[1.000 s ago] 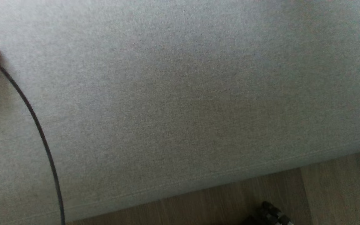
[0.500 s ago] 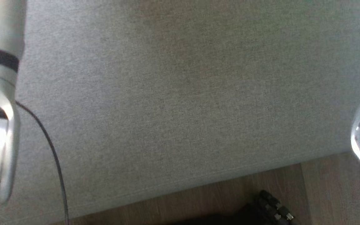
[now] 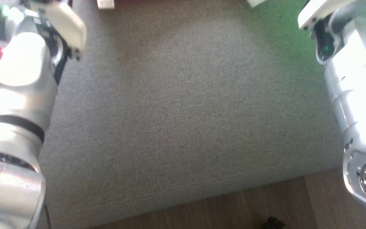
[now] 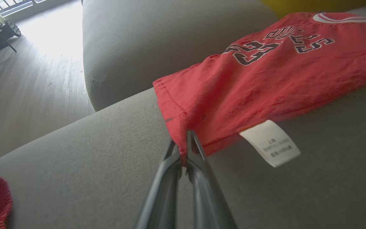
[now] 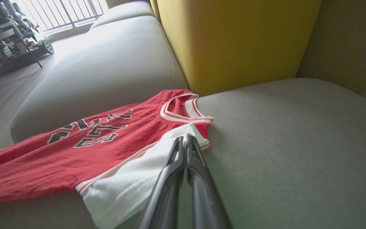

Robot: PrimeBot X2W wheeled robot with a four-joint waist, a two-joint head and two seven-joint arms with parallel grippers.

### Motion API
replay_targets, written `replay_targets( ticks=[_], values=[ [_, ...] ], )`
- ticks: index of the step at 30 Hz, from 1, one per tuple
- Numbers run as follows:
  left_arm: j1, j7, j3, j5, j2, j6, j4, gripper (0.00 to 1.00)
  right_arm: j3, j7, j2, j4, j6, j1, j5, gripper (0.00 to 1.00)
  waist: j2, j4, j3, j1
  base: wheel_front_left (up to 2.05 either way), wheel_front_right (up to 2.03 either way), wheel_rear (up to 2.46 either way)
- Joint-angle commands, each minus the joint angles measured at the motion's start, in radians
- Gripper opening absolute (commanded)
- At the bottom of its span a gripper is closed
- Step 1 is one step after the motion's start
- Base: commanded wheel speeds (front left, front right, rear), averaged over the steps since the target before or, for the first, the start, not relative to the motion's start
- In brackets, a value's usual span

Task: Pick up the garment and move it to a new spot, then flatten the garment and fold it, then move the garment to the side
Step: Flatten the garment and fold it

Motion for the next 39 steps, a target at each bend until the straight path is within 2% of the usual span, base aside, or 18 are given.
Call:
replay_targets(
  ticks=[1, 11, 16, 25, 32, 39],
  values=[
    [-0.021, -0.007, 0.008, 0.005, 0.048, 0.001, -0.016, 0.00, 0.012, 0.007, -0.002, -0.016, 0.000, 0.005, 0.000, 0.00, -0.0001, 0.000, -0.045, 0.0000, 0.00, 0.00, 0.00],
    [0.176, -0.028, -0.044, 0.030, 0.030, 0.028, -0.026, 0.00, 0.056, 0.077, -0.053, 0.045, 0.000, 0.134, 0.015, 0.00, -0.0001, 0.008, -0.174, 0.0000, 0.00, 0.00, 0.00],
    [0.252, -0.030, -0.043, 0.023, 0.028, 0.045, -0.076, 0.00, 0.081, 0.190, -0.059, 0.058, 0.000, 0.208, 0.056, 0.00, -0.0001, 0.008, -0.227, 0.0000, 0.00, 0.00, 0.00],
    [0.413, -0.031, -0.062, 0.041, 0.053, 0.077, -0.176, 0.00, 0.097, 0.306, -0.076, 0.058, 0.000, 0.318, 0.144, 0.00, -0.0001, 0.018, -0.323, 0.0000, 0.00, 0.00, 0.00],
    [0.520, -0.031, -0.063, 0.041, 0.082, 0.094, -0.253, 0.00, 0.089, 0.362, -0.081, 0.011, 0.000, 0.386, 0.217, 0.00, -0.0001, 0.025, -0.375, 0.0000, 0.00, 0.00, 0.00],
    [0.582, -0.031, -0.048, 0.033, 0.106, 0.115, -0.324, 0.00, 0.044, 0.458, -0.066, -0.118, 0.000, 0.418, 0.357, 0.00, -0.0001, 0.026, -0.404, 0.0000, 0.00, 0.00, 0.00]
  ],
)
